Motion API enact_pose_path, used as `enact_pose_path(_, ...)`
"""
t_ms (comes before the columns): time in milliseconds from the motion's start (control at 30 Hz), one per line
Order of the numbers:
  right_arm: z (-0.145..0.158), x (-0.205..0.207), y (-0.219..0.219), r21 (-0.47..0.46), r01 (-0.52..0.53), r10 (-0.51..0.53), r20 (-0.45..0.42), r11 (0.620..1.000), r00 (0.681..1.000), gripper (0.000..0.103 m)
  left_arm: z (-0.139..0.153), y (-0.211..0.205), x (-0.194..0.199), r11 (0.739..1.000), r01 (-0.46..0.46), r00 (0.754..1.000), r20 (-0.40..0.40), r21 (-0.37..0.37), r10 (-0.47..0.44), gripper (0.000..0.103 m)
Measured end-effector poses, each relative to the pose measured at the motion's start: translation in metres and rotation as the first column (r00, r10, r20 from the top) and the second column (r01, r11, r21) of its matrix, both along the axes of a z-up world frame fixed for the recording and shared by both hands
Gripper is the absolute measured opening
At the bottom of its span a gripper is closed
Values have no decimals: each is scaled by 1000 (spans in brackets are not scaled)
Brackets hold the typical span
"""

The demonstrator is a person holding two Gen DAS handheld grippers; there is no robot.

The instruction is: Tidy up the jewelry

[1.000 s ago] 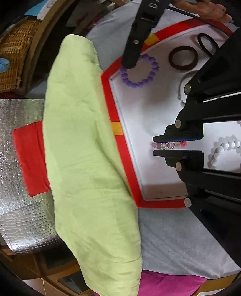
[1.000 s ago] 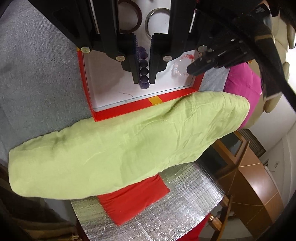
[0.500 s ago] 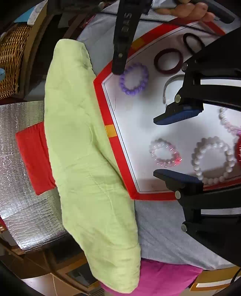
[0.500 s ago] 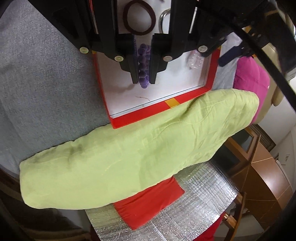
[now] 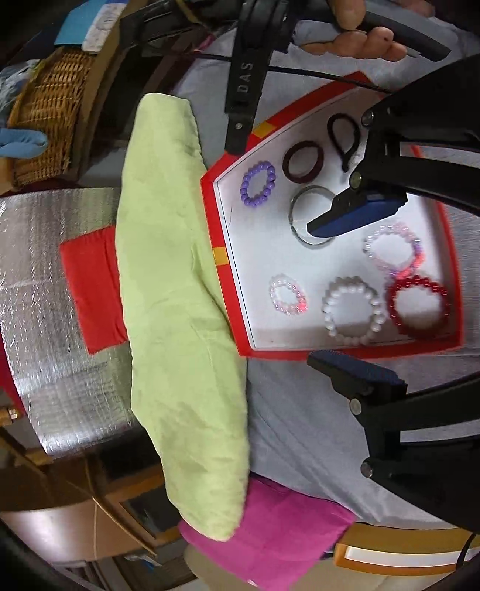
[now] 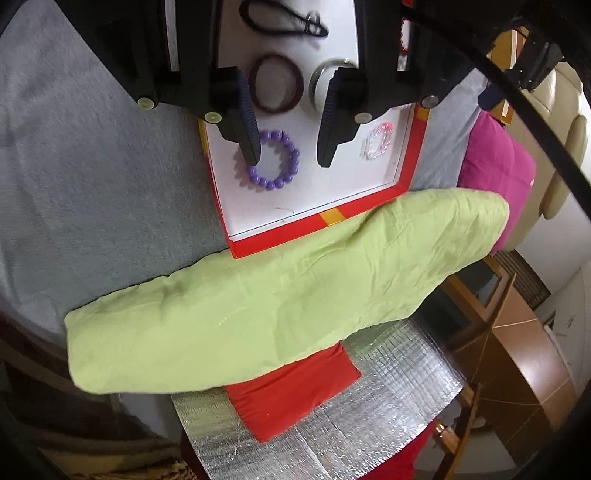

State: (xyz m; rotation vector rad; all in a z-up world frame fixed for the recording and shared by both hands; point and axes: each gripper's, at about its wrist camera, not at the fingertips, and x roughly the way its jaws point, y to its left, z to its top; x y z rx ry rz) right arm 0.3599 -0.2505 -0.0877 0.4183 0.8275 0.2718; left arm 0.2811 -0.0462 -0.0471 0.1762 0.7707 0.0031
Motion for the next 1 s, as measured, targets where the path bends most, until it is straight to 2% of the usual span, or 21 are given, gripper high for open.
enact_pose_path(67, 7, -13, 2, -16, -5, 6, 12, 1000, 1000, 36, 4, 4, -12, 1000, -25, 1000, 15, -5, 25, 77)
enact_pose_path(100, 10, -18, 2, -25, -8, 9, 19, 1000, 1000, 41, 6, 7, -19, 999, -38, 999, 26, -9, 38, 83)
enact_pose_path(133, 14, -25, 4, -38, -11, 12, 29, 999, 1000, 54, 9, 10, -26, 999, -51, 998, 43, -17, 52, 84)
enact_pose_path(200, 25, -41, 8, -59, -9, 13, 66, 998, 998, 61, 12, 16, -38, 998, -62, 996, 62, -30, 64, 84)
enact_pose_path(333, 45, -73, 17, -101, -31, 44, 136, 994, 990, 61, 19, 26, -55, 996, -90, 993, 70, -28, 91, 85)
enact_pose_path(500, 58, -116, 26, -139, -56, 82, 187, 989, 979, 62, 29, 29, -76, 996, -82, 993, 88, -23, 84, 85)
enact_pose_path(633, 59, -151, 30, -152, -65, 96, 206, 986, 974, 62, 34, 33, -91, 996, -78, 993, 84, -43, 81, 85)
enact_pose_path(867, 61, -206, 40, -250, -42, 109, 259, 967, 960, 62, 38, 40, -123, 991, -117, 988, 91, -61, 122, 85)
enact_pose_path(1000, 64, -239, 37, -290, -3, 77, 243, 957, 967, 62, 38, 45, -143, 985, -156, 983, 84, -69, 161, 85)
